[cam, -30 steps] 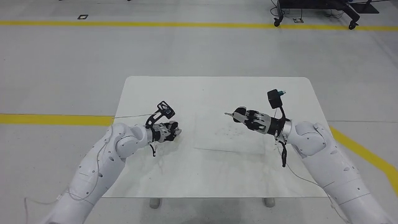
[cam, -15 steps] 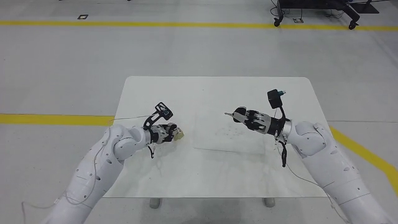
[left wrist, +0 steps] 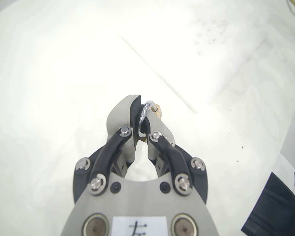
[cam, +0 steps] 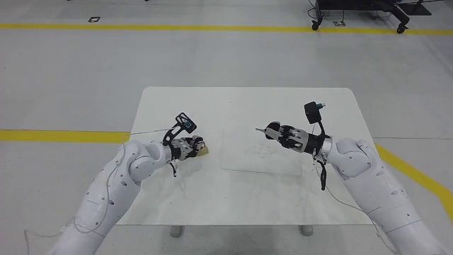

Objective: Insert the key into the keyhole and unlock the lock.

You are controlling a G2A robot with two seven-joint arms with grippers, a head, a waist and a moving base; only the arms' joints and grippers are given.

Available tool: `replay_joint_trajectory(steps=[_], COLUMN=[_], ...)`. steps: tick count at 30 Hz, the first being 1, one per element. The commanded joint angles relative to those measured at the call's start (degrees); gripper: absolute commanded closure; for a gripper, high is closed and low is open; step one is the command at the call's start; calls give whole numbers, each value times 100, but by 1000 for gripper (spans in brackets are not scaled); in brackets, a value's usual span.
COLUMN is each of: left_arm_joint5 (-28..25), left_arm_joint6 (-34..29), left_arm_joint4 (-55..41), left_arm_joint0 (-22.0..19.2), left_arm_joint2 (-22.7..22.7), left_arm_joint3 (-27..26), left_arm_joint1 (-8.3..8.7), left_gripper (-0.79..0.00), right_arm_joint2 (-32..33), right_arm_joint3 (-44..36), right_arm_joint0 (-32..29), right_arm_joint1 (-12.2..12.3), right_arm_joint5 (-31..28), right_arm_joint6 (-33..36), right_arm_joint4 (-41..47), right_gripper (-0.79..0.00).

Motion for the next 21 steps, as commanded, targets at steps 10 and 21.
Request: replay_joint_trajectory(steps=[10,21], left_arm_joint5=[-174,-1271], left_arm_joint6=[292,-1317], left_arm_joint4=[-44,-5893], left_arm_joint0=[129,-962], left_arm_joint2=[-44,602], left_arm_joint3=[-175,1771], left_arm_joint1=[14,-415], left_gripper=[0,0], right_arm_joint2=[0,-230], right_arm_joint3=[0,214], right_arm_joint0=[0,167], right_arm_joint1=[0,-162], right_arm_joint5=[0,-79], right_arm_joint6=[0,-812], right_arm_joint4=[0,433], right_gripper=[0,0])
